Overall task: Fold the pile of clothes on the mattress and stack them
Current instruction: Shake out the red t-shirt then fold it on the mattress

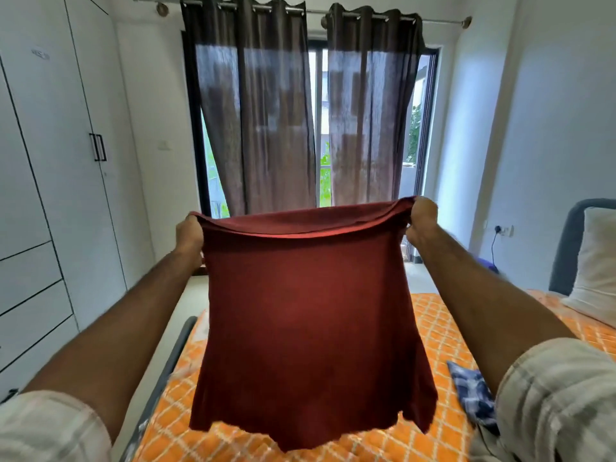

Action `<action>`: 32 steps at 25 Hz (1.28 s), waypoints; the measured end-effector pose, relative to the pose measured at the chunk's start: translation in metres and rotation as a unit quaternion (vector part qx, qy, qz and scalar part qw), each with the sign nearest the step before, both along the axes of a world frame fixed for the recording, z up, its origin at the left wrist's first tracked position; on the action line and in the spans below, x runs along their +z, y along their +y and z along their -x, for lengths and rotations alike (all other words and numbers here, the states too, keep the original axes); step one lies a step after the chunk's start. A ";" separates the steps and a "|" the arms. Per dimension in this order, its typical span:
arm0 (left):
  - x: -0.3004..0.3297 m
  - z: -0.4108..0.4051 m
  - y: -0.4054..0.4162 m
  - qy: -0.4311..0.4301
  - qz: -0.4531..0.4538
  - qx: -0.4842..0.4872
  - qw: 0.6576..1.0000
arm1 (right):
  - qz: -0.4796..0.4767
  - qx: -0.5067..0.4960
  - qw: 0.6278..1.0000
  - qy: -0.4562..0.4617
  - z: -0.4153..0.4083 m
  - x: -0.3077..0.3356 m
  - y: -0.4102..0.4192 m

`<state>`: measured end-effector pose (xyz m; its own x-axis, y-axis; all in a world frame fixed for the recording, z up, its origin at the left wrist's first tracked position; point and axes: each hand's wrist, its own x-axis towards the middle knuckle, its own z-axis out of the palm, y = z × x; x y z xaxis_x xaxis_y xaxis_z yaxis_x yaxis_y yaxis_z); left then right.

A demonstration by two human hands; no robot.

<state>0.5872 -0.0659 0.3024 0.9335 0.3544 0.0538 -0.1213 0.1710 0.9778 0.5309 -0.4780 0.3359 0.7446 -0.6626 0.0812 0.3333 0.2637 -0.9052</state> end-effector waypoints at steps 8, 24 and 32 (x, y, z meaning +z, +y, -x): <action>0.044 -0.074 -0.026 -0.147 0.073 -0.169 0.972 | -0.023 0.106 0.973 -0.205 -0.074 0.048 0.006; -0.286 0.111 0.056 0.199 -0.324 -0.086 0.921 | -0.108 -0.053 0.981 0.151 0.105 -0.285 0.012; -0.354 0.171 0.080 0.352 -0.761 -0.317 0.444 | 0.412 0.168 0.719 0.534 0.206 -0.409 0.010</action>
<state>0.4157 0.0141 -0.0520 0.7956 0.0623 -0.6027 -0.0926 -0.9705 -0.2226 0.3249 -0.4680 -0.0734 0.7804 -0.4860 -0.3934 -0.6253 -0.6058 -0.4919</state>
